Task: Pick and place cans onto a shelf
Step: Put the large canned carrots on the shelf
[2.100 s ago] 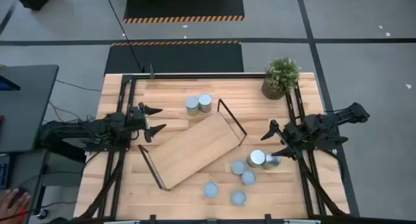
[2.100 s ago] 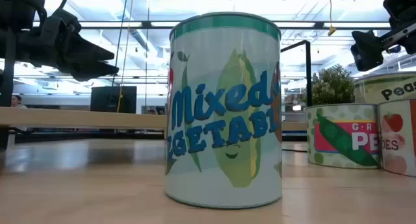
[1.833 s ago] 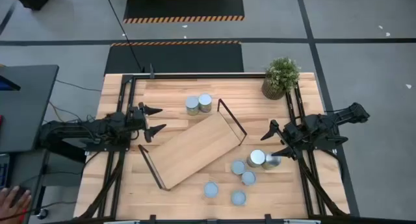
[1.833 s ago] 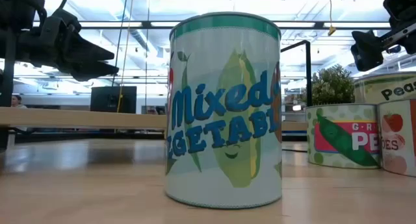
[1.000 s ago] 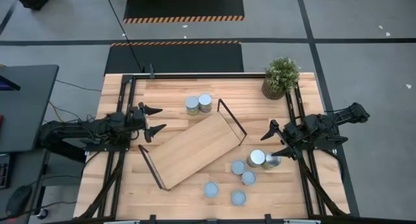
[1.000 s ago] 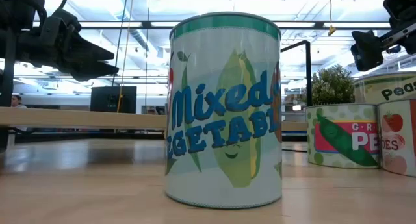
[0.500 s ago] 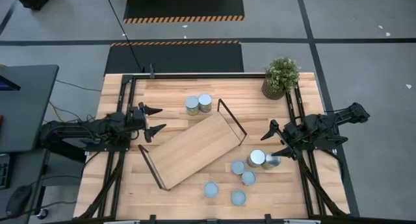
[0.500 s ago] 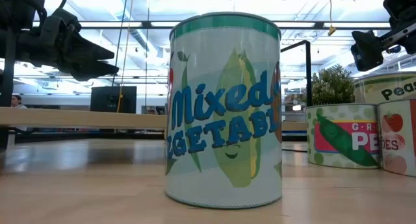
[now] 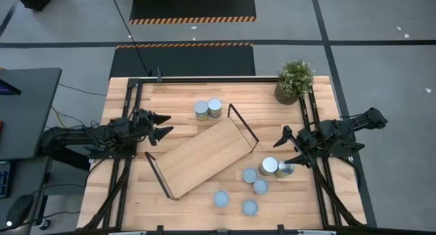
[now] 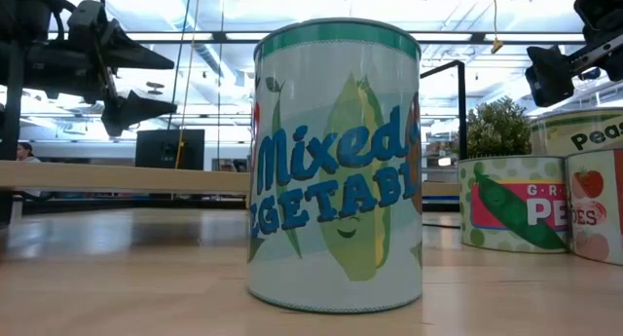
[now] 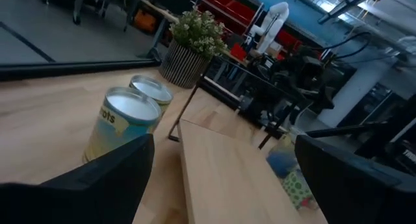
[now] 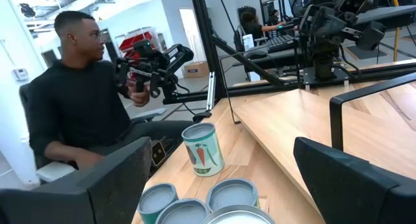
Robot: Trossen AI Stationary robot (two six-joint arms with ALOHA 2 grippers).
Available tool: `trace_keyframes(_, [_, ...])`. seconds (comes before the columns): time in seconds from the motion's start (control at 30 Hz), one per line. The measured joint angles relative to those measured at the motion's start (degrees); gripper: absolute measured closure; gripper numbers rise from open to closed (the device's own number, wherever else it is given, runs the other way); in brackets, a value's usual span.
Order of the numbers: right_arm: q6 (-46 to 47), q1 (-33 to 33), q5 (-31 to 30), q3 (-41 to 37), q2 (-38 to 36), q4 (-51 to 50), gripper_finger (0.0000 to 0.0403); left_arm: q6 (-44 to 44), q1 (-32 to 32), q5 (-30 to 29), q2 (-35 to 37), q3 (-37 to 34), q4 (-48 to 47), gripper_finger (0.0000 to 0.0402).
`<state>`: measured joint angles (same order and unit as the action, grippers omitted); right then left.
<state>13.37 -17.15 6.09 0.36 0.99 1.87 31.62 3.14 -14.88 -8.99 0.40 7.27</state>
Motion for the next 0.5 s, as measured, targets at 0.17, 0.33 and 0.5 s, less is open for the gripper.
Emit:
trace_keyframes(0.17, [0.0, 0.0, 0.0, -0.02, 0.0, 0.0, 0.002, -2.43, 0.0, 0.08, 0.01, 0.0, -0.83, 0.0024])
trace_keyframes(0.33, [0.0, 0.0, 0.0, -0.01, 0.02, 0.0, 0.002, -6.06, 0.0, 0.05, 0.0, 0.0, -0.99, 0.0024])
trace_keyframes(0.5, [0.02, 0.0, 0.0, -0.02, 0.0, 0.0, 0.002, -14.49, 0.0, 1.94, 0.02, 0.0, -0.1, 0.0024])
